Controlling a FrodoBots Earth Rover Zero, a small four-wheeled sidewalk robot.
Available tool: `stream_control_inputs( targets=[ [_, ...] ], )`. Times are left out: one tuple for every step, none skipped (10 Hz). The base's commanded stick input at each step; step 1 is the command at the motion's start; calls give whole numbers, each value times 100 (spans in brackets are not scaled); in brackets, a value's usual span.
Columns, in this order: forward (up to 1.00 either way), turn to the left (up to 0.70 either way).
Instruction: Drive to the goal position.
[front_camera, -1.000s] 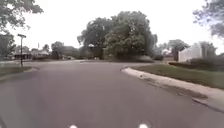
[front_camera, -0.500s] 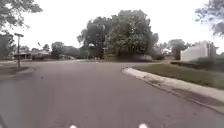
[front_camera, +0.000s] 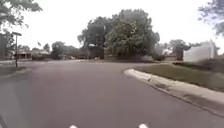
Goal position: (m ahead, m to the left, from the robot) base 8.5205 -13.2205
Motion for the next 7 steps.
stream_control_inputs(
  targets=[
    [70, 0],
    [70, 0],
    [70, 0],
    [70, 0],
    [70, 8],
    [70, 35],
    [70, 35]
  ],
)
